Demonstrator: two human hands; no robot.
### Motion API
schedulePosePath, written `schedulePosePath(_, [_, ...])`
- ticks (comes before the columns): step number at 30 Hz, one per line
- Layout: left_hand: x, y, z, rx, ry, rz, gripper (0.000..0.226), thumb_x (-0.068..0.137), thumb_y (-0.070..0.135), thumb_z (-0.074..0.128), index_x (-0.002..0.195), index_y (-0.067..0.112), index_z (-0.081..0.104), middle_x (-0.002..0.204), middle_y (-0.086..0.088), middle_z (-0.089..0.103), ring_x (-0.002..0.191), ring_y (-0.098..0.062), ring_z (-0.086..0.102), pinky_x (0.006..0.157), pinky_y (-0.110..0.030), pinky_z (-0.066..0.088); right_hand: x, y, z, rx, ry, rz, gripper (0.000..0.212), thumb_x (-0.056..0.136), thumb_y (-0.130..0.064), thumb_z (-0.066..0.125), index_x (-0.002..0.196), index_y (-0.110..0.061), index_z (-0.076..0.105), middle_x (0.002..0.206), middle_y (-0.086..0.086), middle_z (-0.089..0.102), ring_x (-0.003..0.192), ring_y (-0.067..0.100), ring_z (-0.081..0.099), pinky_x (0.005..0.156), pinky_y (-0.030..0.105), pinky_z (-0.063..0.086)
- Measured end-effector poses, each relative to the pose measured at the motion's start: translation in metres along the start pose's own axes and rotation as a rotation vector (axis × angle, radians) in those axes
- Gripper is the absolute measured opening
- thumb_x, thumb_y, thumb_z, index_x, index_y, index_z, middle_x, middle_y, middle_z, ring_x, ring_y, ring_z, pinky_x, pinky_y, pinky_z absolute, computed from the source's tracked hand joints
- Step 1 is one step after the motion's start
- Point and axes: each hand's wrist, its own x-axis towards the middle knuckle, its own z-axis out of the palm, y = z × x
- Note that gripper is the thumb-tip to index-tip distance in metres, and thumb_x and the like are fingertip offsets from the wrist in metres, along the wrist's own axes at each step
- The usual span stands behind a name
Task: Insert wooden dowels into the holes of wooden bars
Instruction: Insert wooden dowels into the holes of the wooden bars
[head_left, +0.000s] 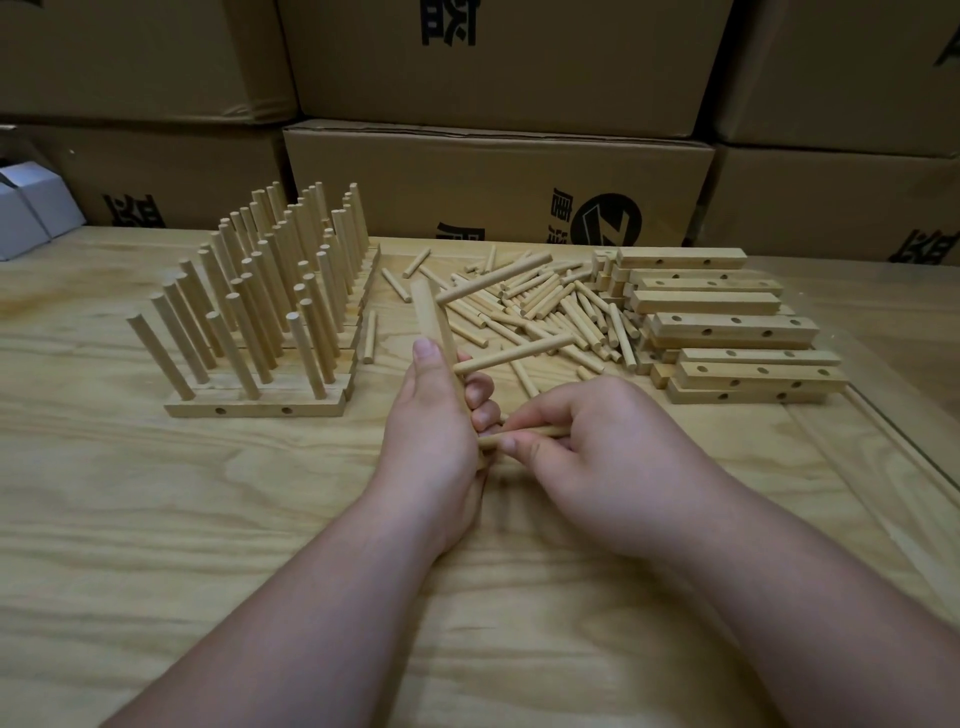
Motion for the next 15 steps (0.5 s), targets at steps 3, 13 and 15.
schedulePosePath(3, [0.0014,-0.0012,-0.0007,-0.018,-0.008,0.007,0.044,0.107,0.054,0.028,0.094,0.021,0.054,0.058,0.006,0.044,0.049,-0.009,0.036,0.048,-0.024,0.033,0.0009,0.0021,-0.0022,0.054,-0.04,0.011,0.007,0.089,-0.034,0.072,0.091,-0.032,0.078,0.074,-0.014,0.072,0.074,-0.004,0.064,0.066,0.016,0.049])
schedulePosePath(13, [0.0032,-0.0066,0.0011,0.077,0.033,0.098,0.043,0.107,0.053,0.026,0.096,0.021,0.053,0.055,0.01,0.047,0.047,-0.007,0.039,0.048,-0.025,0.033,-0.0017,0.0004,0.0034,-0.008,0.027,-0.023,0.008,0.089,-0.031,0.071,0.089,-0.029,0.078,0.077,-0.016,0.073,0.078,0.0,0.066,0.073,0.025,0.055])
schedulePosePath(15, [0.0032,-0.0061,0.0003,0.082,0.008,0.085,0.044,0.107,0.054,0.026,0.095,0.021,0.052,0.055,0.01,0.045,0.046,-0.007,0.038,0.045,-0.023,0.033,-0.0003,0.0028,0.0018,0.026,-0.002,-0.006,0.008,0.089,-0.032,0.071,0.091,-0.031,0.078,0.077,-0.016,0.073,0.076,-0.001,0.066,0.072,0.023,0.054])
